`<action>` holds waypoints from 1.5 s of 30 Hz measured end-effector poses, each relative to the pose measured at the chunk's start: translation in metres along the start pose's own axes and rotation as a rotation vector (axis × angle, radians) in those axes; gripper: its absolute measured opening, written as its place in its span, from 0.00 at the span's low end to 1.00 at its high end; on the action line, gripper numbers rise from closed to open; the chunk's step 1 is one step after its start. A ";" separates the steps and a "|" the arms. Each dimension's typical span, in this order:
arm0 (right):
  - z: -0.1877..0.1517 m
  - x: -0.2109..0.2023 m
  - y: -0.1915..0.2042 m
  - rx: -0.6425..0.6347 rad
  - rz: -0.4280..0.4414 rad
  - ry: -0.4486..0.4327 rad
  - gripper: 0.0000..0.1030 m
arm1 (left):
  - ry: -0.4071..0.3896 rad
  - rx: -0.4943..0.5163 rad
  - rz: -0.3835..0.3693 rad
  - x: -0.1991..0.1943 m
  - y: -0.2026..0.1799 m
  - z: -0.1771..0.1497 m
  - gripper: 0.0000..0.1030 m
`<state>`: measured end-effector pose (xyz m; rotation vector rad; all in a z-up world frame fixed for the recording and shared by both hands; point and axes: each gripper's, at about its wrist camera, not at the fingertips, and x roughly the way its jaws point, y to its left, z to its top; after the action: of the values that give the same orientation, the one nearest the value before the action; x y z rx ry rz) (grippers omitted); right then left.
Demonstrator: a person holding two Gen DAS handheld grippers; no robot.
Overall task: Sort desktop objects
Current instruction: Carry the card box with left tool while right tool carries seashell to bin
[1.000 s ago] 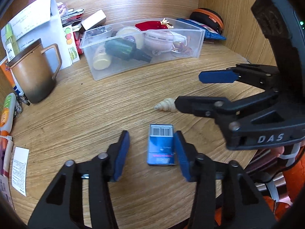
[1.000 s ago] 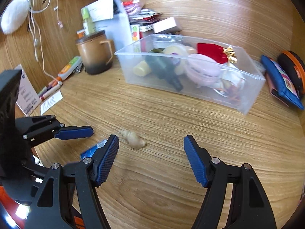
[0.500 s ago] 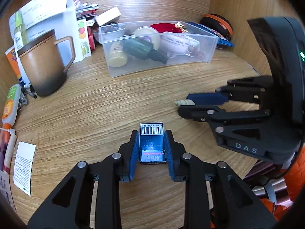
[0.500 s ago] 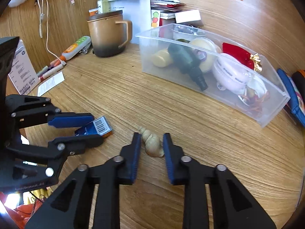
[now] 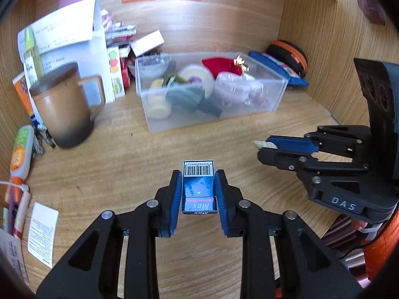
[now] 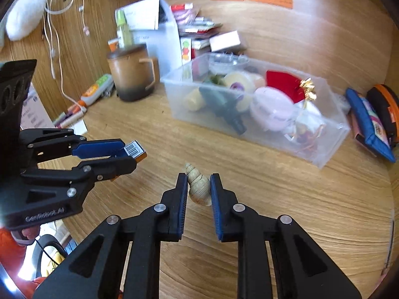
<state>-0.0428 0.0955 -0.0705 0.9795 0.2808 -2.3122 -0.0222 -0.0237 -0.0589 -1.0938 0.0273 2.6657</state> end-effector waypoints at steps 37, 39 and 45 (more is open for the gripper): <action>0.089 -0.030 -0.110 0.117 -0.095 -0.161 0.16 | -0.090 -0.016 -0.044 0.033 0.005 0.130 0.25; 0.090 -0.020 -0.114 0.115 -0.097 -0.140 0.16 | -0.073 -0.016 -0.051 0.044 0.004 0.133 0.25; 0.091 0.006 -0.125 0.117 -0.114 -0.086 0.16 | -0.030 0.003 -0.066 0.071 0.000 0.139 0.25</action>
<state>-0.1748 0.1548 -0.0156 0.9385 0.1722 -2.4913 -0.1661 0.0084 -0.0087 -1.0351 -0.0106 2.6221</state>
